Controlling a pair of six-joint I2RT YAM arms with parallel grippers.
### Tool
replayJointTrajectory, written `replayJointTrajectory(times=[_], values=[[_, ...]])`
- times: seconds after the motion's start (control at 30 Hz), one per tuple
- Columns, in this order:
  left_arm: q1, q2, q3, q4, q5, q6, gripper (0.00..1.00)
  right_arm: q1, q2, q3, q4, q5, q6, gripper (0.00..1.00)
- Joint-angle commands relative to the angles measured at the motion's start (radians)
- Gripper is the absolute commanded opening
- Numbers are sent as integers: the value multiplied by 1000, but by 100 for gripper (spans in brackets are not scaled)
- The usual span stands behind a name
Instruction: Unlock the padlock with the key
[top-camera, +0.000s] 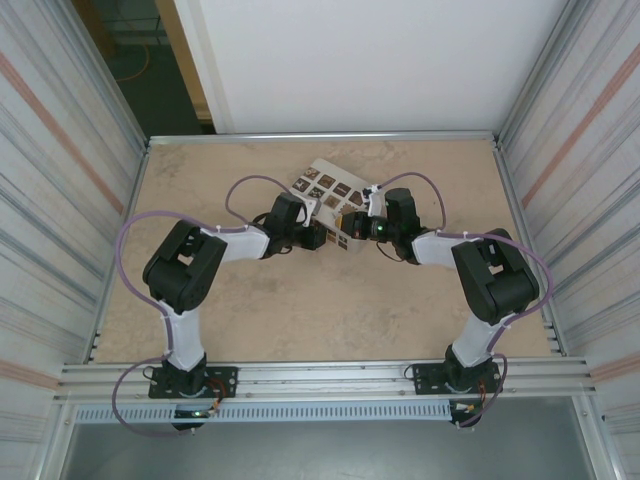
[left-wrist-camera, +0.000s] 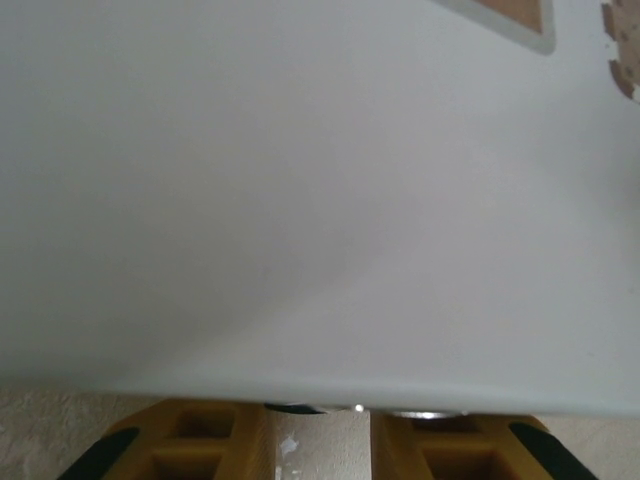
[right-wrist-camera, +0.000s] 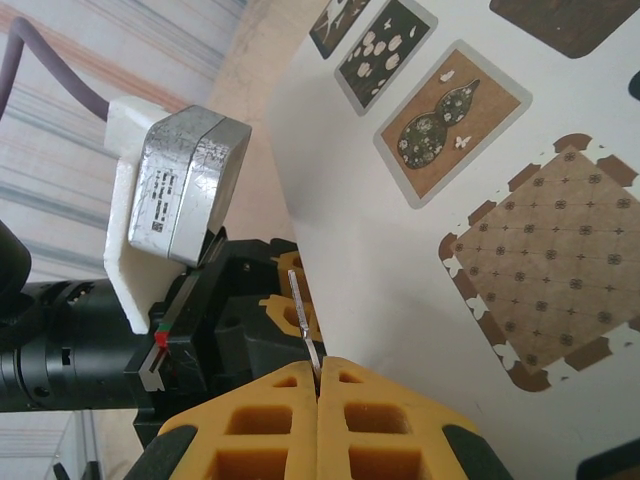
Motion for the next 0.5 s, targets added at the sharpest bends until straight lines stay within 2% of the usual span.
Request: replayJointTrajectory(times=[0.0, 0.13, 0.47], values=[[-7, -10, 10, 26, -6, -30, 22, 5, -42, 18, -27, -17, -4, 0], [-10, -48, -14, 29, 42, -72, 22, -7, -122, 5, -87, -9, -48, 0], [-13, -147, -34, -65, 196, -211, 21, -2, -378, -96, -340, 39, -284, 0]])
